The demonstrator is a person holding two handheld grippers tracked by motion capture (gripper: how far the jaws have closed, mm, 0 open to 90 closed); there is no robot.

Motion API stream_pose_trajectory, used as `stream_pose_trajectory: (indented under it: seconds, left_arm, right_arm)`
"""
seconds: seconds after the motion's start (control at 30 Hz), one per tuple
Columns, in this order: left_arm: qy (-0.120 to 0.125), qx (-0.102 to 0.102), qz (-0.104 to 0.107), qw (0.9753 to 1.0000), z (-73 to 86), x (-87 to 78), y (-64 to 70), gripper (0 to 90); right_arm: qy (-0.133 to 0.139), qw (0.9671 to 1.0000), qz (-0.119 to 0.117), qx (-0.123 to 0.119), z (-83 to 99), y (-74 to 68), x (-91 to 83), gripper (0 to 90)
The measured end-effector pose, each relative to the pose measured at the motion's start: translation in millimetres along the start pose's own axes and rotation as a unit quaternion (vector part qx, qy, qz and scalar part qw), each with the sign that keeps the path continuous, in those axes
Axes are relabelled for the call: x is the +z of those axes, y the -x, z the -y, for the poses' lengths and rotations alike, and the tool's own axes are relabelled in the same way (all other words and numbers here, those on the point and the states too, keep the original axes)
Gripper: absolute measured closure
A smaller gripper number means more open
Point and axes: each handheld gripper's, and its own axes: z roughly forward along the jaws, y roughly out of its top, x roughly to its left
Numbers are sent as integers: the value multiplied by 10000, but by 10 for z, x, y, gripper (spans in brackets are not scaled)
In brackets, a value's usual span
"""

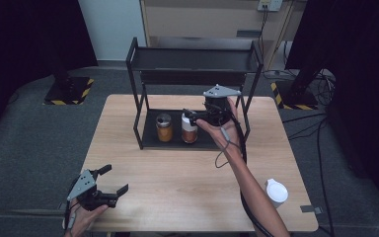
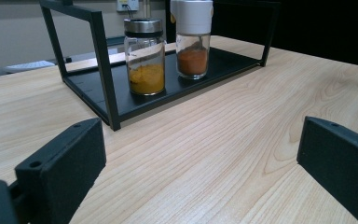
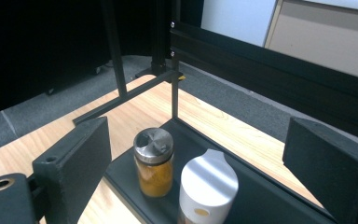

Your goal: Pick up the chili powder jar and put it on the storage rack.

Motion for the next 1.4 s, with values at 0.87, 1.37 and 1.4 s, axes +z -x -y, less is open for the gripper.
stream_pose_trajectory:
  seconds: [0.87, 1.37, 1.4]
  left_arm:
    - [18, -99, -4, 9999, 11, -8, -17, 0]
    - [19, -128, -19, 9999, 12, -11, -18, 0]
    - [23, -134, -15, 9999, 15, -9, -20, 0]
  right_arm:
    - [213, 9992, 91, -316, 90, 90, -1164, 50]
    - [458, 9977, 436, -229, 558, 43, -1738, 21]
    - [452, 9976, 470, -223, 588, 41, -1765, 20]
